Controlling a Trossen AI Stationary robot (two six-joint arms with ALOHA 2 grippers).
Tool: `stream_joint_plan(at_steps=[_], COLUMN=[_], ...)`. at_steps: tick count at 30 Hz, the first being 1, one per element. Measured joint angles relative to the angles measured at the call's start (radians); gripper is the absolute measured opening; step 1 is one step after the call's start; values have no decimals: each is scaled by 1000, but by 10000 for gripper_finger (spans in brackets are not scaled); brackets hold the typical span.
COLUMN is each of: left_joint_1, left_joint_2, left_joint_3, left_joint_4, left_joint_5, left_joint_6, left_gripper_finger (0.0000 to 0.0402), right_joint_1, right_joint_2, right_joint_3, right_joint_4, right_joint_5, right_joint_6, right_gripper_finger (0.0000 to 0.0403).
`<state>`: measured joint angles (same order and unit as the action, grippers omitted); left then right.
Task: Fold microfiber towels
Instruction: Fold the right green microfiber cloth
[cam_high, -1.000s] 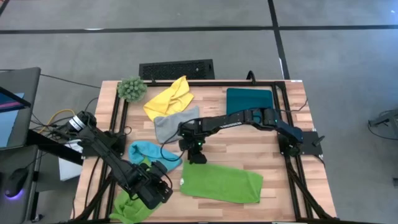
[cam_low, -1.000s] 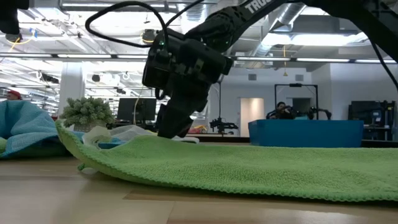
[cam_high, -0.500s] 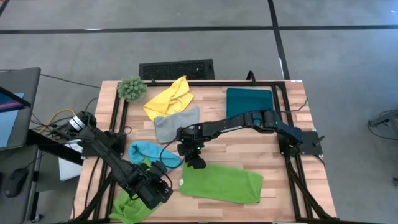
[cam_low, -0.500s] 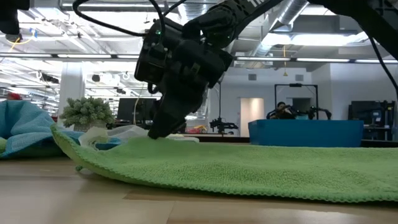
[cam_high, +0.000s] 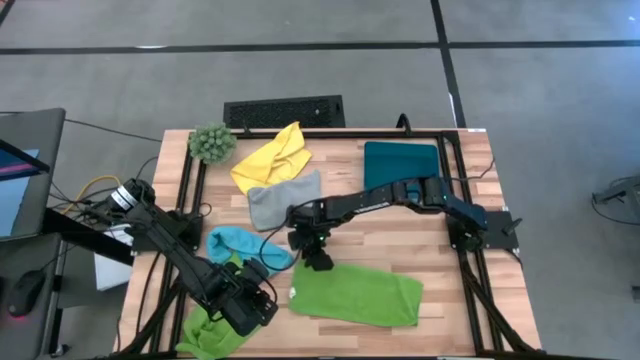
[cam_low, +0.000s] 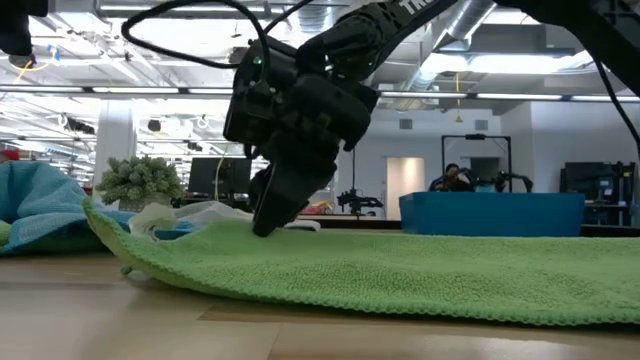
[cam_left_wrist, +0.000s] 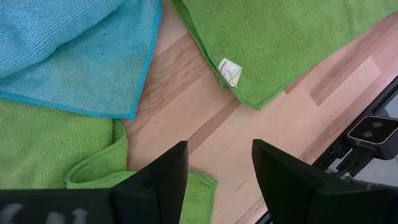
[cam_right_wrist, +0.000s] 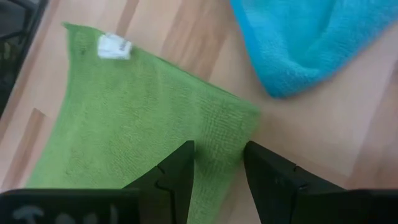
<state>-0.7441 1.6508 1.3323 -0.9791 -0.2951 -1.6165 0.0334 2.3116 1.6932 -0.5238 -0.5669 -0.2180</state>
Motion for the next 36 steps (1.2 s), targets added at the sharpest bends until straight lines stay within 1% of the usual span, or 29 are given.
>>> stream_joint_plan(at_steps=[7,10,14,17,22,24,28,32,36], left_joint_1=[0,0,0,0,0,0,0,-4,-31], left_joint_2=[0,0,0,0,0,0,0,0,3], left_joint_3=[0,0,0,0,0,0,0,0,0], left_joint_4=[0,0,0,0,0,0,0,0,6], left_joint_5=[0,0,0,0,0,0,0,-8,-96], left_joint_6=[4,3,3,5,6,6,2,-25,-103], left_gripper_finger=[171,171,171,171,171,171,171,171,171], right_joint_1=[-1,0,7,13,12,12,12,10,10], right_joint_2=[0,0,0,0,0,0,0,0,0], right_joint_3=[0,0,0,0,0,0,0,0,1], right_joint_4=[2,2,2,8,9,9,9,8,8], right_joint_5=[27,27,32,48,48,49,49,48,47], right_joint_6=[-16,-28,-72,-103,-106,-114,-126,-131,-132], right_gripper_finger=[162,150,119,87,25,10,13,5,5])
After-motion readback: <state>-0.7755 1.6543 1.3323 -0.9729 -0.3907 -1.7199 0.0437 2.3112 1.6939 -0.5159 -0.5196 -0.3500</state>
